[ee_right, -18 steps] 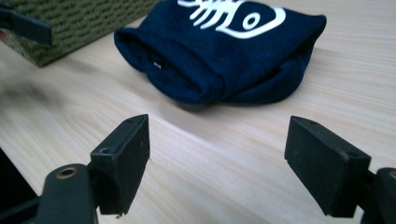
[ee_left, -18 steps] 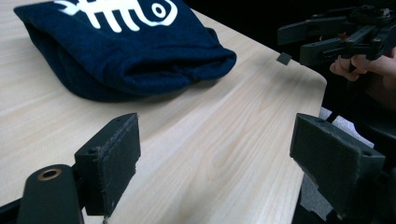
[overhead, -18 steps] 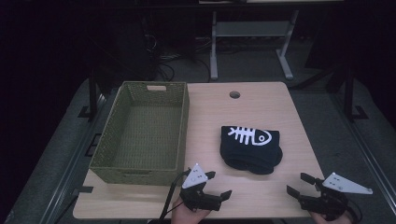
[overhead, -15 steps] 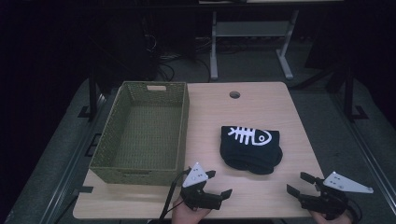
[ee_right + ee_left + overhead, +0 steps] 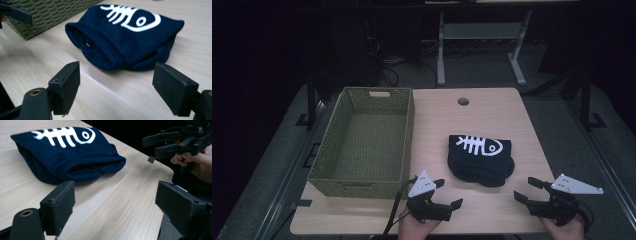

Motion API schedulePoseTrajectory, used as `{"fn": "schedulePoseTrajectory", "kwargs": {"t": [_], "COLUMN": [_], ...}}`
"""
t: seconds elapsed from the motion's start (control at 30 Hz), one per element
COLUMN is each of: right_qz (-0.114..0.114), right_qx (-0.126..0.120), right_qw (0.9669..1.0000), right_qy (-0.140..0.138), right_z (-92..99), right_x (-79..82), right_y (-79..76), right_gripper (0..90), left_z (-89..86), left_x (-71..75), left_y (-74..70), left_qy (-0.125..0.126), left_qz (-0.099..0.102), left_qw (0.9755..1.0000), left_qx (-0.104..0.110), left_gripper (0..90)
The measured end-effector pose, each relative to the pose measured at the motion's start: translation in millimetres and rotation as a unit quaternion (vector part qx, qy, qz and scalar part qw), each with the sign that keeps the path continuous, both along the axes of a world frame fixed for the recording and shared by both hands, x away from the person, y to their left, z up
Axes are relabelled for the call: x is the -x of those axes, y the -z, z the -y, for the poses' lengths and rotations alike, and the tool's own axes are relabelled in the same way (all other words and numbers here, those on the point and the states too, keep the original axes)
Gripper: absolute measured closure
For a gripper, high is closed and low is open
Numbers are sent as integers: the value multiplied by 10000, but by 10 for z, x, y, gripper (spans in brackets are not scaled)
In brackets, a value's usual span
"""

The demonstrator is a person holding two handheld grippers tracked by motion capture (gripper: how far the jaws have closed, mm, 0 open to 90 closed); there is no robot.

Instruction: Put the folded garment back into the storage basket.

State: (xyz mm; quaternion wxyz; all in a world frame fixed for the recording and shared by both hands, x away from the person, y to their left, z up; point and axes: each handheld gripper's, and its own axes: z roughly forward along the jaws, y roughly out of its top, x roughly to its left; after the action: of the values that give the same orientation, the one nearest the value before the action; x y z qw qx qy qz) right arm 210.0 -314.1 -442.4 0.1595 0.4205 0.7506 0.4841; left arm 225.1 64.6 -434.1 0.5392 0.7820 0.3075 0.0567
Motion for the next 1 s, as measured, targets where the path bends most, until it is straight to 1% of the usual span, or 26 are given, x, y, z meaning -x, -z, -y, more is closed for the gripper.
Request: {"fn": "schedulePoseTrajectory", "kwargs": {"t": [0.03,0.07,0.13,0.17,0.2,0.23,0.3,0.33,0.37,0.4,0.43,0.47,0.5,0.53,0.57,0.6,0.63,0.67,0.7,0.73,0.77,0.83,0.87,0.9,0.97,1.0], "right_qz": [1,-9,-46,-46,-11,-11,-50,-120,-120,-157,-157,-200,-200,-240,-257,-267,-267,-347,-347,-393,-393,-470,-513,-513,-508,-492], "right_qx": [-5,36,28,28,68,68,96,29,29,-15,-15,-26,-26,-15,4,-1,-1,-3,-3,-88,-88,-55,-94,-94,-134,-138], "right_qw": [10000,10000,10000,10000,9999,9999,9999,9998,9998,9998,9998,9997,9997,9996,9996,9996,9996,9993,9993,9991,9991,9989,9986,9986,9986,9986], "right_qy": [-22,-50,-82,-82,-79,-79,-93,-137,-137,-120,-120,-113,-113,-118,-123,-131,-131,-131,-131,-149,-149,-77,-24,-24,67,125], "right_z": [-5,-8,-28,-28,-42,-42,-53,-58,-58,-64,-64,-67,-67,-69,-73,-74,-74,-80,-80,-80,-80,-85,-75,-75,-56,-41], "right_x": [-31,-64,-151,-151,-205,-205,-269,-320,-320,-373,-373,-436,-436,-470,-503,-577,-577,-664,-664,-761,-761,-845,-920,-920,-989,-1024], "right_y": [-11,-20,-50,-50,-79,-79,-108,-122,-122,-130,-130,-120,-120,-119,-126,-140,-140,-158,-158,-160,-160,-160,-161,-161,-167,-163], "right_gripper": [218,218,219,219,218,218,218,217,217,218,218,219,219,219,219,220,220,220,220,221,221,224,231,231,238,243], "left_z": [12,24,37,50,79,79,99,109,123,137,148,170,170,181,193,217,217,242,242,260,260,304,354,354,391,409], "left_x": [-13,-46,-93,-119,-173,-173,-229,-257,-279,-302,-331,-390,-390,-421,-455,-536,-536,-613,-613,-669,-669,-717,-785,-785,-877,-938], "left_y": [-3,-6,-10,-13,-21,-21,-10,1,14,25,31,20,20,12,5,1,1,4,4,1,1,-16,-21,-21,2,21], "left_qy": [-35,-64,-116,-152,-218,-218,-288,-309,-360,-411,-431,-522,-522,-599,-670,-767,-767,-930,-930,-1053,-1053,-1139,-1169,-1169,-1277,-1389], "left_qz": [39,30,-4,-15,-2,-2,-131,-220,-218,-238,-292,-276,-276,-210,-180,-212,-212,-243,-243,-261,-261,-227,-258,-258,-381,-450], "left_qw": [10000,9999,9999,9999,9998,9998,9995,9992,9990,9988,9985,9982,9982,9979,9976,9968,9968,9954,9954,9941,9941,9932,9928,9928,9911,9893], "left_qx": [-48,-81,-58,-33,-44,-44,59,124,123,136,175,139,139,108,85,46,46,-14,-14,24,24,-7,-37,-37,-22,-88], "left_gripper": [155,155,154,154,155,155,155,155,155,155,155,155,155,155,155,155,156,156,157,160,161,161,161,161,161,161]}}
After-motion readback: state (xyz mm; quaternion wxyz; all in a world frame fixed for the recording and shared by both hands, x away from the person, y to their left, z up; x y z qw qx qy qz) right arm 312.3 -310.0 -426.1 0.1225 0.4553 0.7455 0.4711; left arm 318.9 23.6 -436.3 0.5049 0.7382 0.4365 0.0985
